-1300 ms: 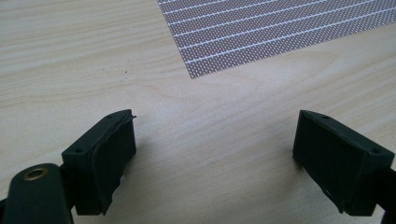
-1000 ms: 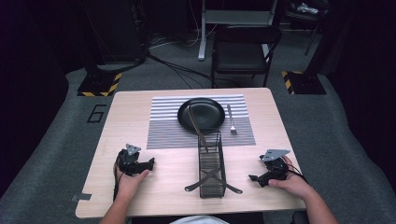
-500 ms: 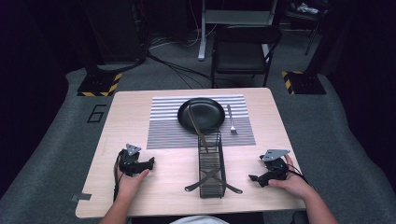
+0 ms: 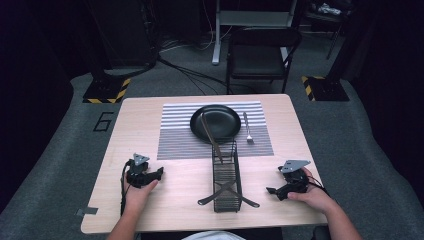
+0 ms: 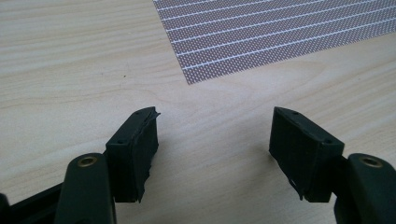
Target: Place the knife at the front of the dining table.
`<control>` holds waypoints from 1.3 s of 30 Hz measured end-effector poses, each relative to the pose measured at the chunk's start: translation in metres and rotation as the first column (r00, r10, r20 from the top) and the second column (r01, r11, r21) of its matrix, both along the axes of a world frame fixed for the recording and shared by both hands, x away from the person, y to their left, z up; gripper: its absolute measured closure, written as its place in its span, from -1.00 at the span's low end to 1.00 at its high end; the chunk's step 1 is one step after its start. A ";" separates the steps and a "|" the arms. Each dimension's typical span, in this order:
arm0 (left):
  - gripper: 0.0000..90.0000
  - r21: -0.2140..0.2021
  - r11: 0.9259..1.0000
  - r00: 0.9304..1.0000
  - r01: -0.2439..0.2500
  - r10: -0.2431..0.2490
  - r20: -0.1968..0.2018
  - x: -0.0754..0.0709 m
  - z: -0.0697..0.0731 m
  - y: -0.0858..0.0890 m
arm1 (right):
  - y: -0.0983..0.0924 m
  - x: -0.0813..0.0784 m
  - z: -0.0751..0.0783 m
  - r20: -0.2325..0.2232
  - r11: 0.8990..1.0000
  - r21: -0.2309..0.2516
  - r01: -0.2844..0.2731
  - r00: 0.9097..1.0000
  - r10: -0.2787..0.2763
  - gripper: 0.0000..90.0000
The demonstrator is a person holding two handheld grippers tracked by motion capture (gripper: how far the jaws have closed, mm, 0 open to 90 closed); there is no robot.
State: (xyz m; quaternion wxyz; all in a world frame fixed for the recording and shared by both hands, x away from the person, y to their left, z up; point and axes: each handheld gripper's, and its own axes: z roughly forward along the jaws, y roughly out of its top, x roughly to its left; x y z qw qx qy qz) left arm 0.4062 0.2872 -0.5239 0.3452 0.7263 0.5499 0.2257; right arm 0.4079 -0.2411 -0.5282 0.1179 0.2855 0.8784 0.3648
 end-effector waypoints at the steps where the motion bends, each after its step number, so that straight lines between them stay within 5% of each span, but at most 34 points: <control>1: -0.25 0.003 1.000 1.000 0.002 -0.002 0.001 0.000 0.001 -0.001 | 0.000 0.000 0.000 0.000 1.000 0.000 0.000 1.000 0.000 -1.00; 13: -0.17 -0.028 0.999 0.999 0.032 -0.031 0.038 -0.009 0.019 -0.006 | 0.000 0.000 0.000 0.000 1.000 0.000 0.001 1.000 -0.001 -1.00; 21: -0.10 -0.103 0.994 0.999 0.046 -0.046 0.002 -0.010 0.027 -0.008 | 0.000 0.000 0.000 0.001 1.000 -0.003 -0.002 1.000 0.002 -1.00; 31: -0.15 -0.036 0.993 0.994 0.113 -0.113 0.000 -0.009 0.044 -0.028 | 0.000 -0.001 0.000 0.004 1.000 -0.003 -0.001 1.000 0.001 -1.00; 39: -0.10 -0.038 0.986 0.986 0.164 -0.164 -0.013 -0.004 0.057 -0.042 | 0.000 -0.001 0.000 0.006 1.000 -0.002 0.000 1.000 0.000 -1.00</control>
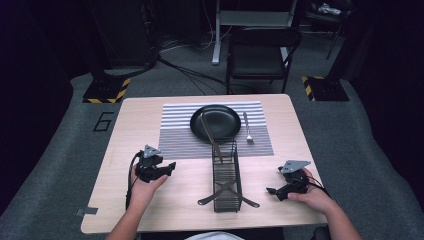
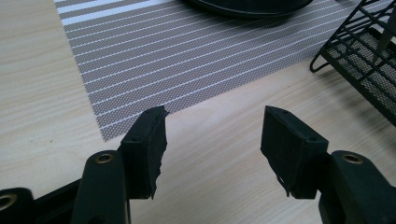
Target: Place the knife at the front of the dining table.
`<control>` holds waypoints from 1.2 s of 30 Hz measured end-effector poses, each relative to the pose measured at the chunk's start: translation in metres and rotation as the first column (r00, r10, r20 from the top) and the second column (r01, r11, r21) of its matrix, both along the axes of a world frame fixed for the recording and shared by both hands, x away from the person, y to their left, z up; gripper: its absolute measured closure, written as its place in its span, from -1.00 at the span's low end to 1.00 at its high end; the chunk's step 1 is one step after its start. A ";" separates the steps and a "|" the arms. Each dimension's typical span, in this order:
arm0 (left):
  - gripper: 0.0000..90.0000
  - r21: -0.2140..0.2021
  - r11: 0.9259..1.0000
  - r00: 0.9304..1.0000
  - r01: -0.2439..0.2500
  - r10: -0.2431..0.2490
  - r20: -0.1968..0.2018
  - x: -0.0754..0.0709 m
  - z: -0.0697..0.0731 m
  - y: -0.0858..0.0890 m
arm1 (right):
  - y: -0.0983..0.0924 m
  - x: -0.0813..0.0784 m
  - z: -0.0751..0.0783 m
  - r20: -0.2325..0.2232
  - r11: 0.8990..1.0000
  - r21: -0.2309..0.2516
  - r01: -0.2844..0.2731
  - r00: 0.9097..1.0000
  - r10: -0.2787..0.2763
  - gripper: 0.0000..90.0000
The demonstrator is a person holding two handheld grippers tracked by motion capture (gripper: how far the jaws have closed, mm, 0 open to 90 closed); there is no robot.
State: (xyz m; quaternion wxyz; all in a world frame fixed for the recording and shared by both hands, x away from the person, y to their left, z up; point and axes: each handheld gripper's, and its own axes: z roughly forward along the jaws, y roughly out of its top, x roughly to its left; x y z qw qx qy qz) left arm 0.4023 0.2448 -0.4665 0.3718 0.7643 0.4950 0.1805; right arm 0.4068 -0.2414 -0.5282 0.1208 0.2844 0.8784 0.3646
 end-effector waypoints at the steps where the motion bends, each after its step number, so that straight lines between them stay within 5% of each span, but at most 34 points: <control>1: -0.09 0.001 1.000 1.000 0.010 -0.010 0.000 0.001 0.001 -0.001 | 0.000 0.000 0.000 0.000 1.000 0.000 0.000 1.000 0.000 -1.00; 12: 0.05 -0.056 0.997 0.997 0.061 -0.058 0.045 0.008 0.028 -0.029 | 0.000 0.000 0.000 0.000 1.000 -0.001 -0.001 1.000 0.001 -1.00; 36: 0.16 -0.060 0.984 0.981 0.169 -0.162 0.105 0.023 0.065 -0.079 | 0.000 0.000 0.000 0.000 1.000 -0.001 -0.002 1.000 0.002 -1.00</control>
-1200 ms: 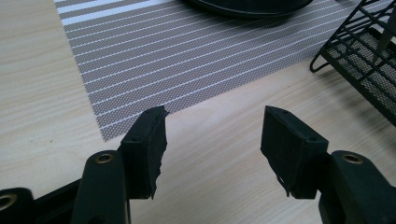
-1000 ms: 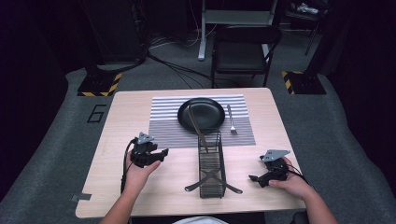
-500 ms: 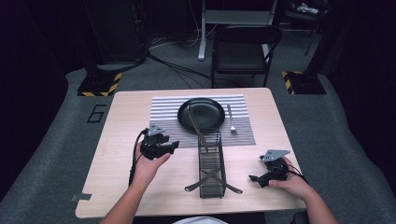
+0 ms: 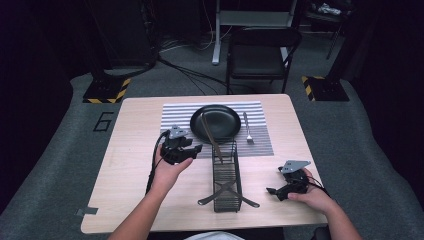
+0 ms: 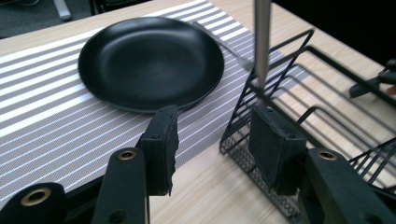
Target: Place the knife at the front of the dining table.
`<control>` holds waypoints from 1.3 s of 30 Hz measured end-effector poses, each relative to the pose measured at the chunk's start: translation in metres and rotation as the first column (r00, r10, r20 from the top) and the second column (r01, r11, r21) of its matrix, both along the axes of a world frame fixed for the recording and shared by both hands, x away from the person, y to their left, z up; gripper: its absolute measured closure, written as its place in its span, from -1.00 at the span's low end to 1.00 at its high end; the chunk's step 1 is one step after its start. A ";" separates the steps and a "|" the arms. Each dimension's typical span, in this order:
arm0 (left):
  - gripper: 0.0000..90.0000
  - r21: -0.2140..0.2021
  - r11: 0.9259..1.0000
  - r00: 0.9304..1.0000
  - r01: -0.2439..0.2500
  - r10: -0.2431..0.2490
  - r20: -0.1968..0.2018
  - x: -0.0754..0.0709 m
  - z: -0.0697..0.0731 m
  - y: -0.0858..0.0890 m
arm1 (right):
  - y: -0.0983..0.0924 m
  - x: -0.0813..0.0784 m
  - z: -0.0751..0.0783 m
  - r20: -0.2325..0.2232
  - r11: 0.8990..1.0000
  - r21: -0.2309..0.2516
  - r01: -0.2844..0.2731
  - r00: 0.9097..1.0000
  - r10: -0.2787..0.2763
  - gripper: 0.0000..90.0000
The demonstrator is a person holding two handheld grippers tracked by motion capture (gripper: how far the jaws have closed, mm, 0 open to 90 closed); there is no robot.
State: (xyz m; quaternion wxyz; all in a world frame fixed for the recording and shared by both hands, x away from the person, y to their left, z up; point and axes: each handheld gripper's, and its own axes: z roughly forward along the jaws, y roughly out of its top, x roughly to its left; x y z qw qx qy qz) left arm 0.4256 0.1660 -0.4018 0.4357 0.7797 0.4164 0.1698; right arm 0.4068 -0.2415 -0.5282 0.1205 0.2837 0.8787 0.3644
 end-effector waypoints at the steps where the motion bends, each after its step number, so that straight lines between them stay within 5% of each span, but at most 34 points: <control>1: 0.18 -0.004 1.000 1.000 0.004 -0.004 0.003 0.001 0.001 -0.003 | 0.000 0.000 0.000 0.001 1.000 0.000 0.000 1.000 0.000 -1.00; 17: 0.30 0.018 0.998 0.999 0.053 -0.053 -0.003 0.017 0.002 -0.031 | 0.000 0.000 0.000 -0.003 1.000 0.001 0.000 1.000 0.000 -1.00; 39: 0.60 -0.047 0.996 0.997 0.077 -0.076 0.014 0.029 -0.005 -0.045 | 0.000 0.000 0.000 -0.003 1.000 0.002 -0.001 1.000 0.001 -1.00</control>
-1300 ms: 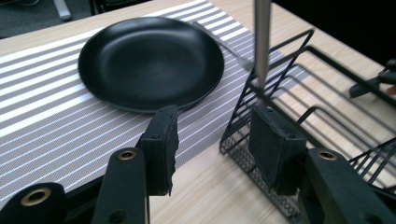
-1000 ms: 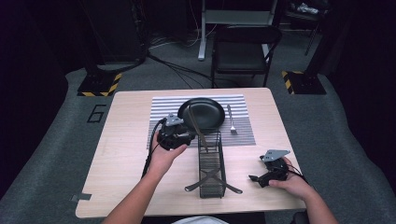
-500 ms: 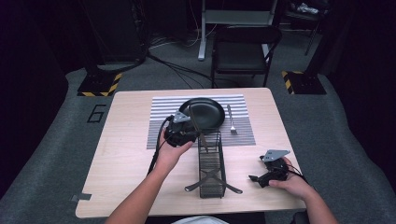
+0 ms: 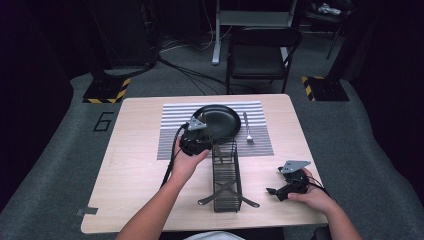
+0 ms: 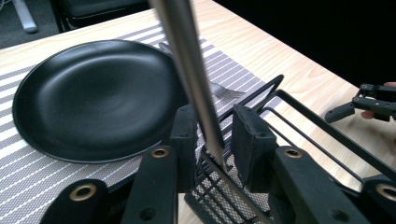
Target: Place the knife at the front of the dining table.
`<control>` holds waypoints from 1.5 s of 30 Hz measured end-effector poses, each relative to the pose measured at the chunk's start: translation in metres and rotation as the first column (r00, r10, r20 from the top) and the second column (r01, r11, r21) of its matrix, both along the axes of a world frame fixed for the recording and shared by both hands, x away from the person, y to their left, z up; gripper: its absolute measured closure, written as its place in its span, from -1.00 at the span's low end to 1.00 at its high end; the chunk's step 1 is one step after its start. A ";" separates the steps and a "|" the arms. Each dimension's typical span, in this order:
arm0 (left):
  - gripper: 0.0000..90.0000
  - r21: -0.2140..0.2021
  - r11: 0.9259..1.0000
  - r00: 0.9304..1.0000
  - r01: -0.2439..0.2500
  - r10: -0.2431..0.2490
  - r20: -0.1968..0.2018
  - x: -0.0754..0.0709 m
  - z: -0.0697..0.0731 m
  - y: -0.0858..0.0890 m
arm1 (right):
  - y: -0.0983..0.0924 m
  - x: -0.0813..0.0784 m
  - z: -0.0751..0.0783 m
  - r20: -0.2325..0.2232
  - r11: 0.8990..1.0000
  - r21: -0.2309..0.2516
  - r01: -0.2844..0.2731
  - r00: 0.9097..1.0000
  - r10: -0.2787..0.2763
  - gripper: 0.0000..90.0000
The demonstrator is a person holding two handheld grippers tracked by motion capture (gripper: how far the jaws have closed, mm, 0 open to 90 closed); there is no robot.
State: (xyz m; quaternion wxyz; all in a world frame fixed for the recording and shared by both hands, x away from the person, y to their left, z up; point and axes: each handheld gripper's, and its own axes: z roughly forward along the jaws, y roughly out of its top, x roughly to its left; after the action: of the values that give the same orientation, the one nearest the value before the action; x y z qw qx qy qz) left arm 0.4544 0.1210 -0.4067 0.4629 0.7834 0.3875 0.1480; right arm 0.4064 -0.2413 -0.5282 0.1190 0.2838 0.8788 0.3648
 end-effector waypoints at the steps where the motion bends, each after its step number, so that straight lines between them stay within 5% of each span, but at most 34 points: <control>1: 0.59 0.002 1.000 1.000 0.002 -0.002 0.001 0.000 0.000 0.000 | 0.000 0.000 0.000 0.000 1.000 0.000 0.001 1.000 -0.001 -1.00; 11: 0.74 0.019 1.000 1.000 0.002 -0.003 0.024 -0.003 0.002 -0.001 | 0.000 0.000 0.000 -0.001 1.000 0.000 0.000 1.000 0.000 -1.00; 18: 0.73 0.068 0.998 0.997 -0.009 0.004 0.082 -0.012 0.003 -0.009 | 0.000 0.000 0.000 0.001 1.000 0.000 -0.002 1.000 0.002 -1.00; 31: 0.80 0.035 0.997 0.993 0.075 -0.078 0.093 -0.017 0.005 -0.020 | 0.000 0.000 0.000 -0.001 1.000 0.001 -0.002 1.000 0.002 -1.00; 45: 0.82 0.063 0.993 0.989 0.104 -0.110 0.101 -0.017 0.012 -0.032 | 0.000 0.000 0.000 0.001 1.000 0.000 -0.004 1.000 0.004 -1.00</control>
State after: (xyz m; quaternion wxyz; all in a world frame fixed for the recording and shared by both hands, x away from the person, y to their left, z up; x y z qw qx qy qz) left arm 0.4370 0.0890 -0.3944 0.4672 0.8070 0.3159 0.1750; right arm 0.4064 -0.2412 -0.5282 0.1187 0.2819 0.8792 0.3652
